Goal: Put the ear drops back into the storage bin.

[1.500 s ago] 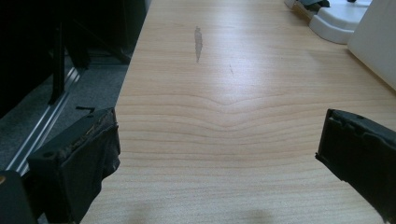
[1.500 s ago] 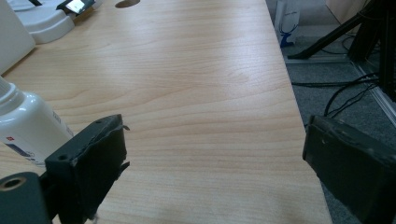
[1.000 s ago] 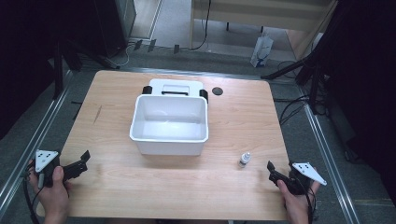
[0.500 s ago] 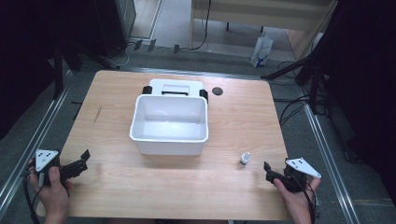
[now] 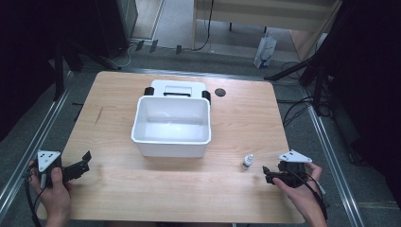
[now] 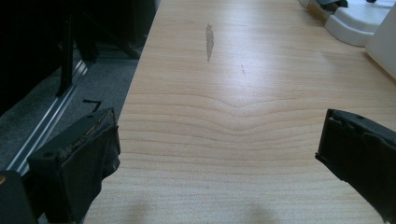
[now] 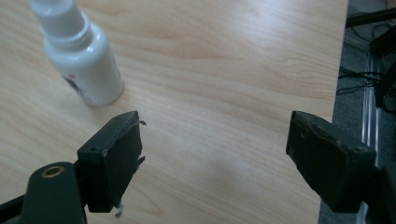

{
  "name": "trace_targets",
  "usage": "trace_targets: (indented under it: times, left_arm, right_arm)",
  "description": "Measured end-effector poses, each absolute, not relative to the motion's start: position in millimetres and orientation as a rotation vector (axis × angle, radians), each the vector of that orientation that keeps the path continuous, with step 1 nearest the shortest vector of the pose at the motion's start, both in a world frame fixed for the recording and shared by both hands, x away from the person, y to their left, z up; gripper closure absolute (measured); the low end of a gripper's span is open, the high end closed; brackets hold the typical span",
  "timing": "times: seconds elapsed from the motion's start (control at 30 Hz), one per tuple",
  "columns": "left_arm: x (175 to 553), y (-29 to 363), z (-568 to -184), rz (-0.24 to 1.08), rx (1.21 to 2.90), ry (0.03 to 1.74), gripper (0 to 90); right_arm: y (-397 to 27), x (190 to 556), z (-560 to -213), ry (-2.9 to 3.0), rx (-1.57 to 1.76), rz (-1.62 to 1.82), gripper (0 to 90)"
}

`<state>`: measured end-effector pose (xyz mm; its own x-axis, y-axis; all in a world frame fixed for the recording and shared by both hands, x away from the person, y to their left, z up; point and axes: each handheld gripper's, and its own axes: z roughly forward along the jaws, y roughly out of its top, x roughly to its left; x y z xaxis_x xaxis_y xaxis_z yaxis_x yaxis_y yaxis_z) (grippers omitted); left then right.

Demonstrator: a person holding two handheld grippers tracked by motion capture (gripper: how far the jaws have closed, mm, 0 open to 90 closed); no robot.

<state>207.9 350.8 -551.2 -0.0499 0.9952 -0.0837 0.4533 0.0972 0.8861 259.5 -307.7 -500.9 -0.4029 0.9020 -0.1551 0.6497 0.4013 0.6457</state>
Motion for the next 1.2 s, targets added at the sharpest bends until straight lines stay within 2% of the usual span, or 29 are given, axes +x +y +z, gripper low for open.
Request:
trace_targets:
  times: [0.13, 0.23, 0.37, 0.63, 0.9, 1.1, 1.13, 1.2]
  left_arm:
    - [208.0, 350.4, -551.0, 0.900, 1.462, 1.615, 0.0]
    - [208.3, 350.2, -551.0, 0.899, 1.464, 1.617, 0.0]
    - [208.3, 349.4, -551.0, 0.910, 1.467, 1.620, 0.0]
    - [208.3, 349.5, -551.1, 0.908, 1.465, 1.621, 0.0]
    - [208.3, 350.0, -551.1, 0.900, 1.462, 1.621, 0.0]
    - [208.5, 350.3, -551.1, 0.894, 1.461, 1.622, 0.0]
    - [208.6, 350.4, -551.1, 0.893, 1.462, 1.623, 0.0]
    - [208.8, 350.4, -551.2, 0.893, 1.463, 1.622, 0.0]
  right_arm:
    - [-301.5, 263.7, -493.8, 2.283, 1.258, 0.580, 18.8]
    - [-297.8, 269.4, -481.9, 2.369, 1.255, 0.562, 23.5]
    - [-292.1, 274.5, -473.7, 2.447, 1.254, 0.529, 24.3]
    - [-267.0, 293.4, -444.8, 2.592, 1.211, 0.400, 33.4]
    - [-249.0, 302.2, -431.1, 2.683, 1.181, 0.339, 36.9]
    - [-234.4, 312.2, -434.7, 2.738, 1.153, 0.236, 47.4]
    - [-232.0, 316.2, -437.8, 2.755, 1.171, 0.211, 52.8]
    - [-229.0, 319.5, -440.2, 2.790, 1.189, 0.202, 56.1]
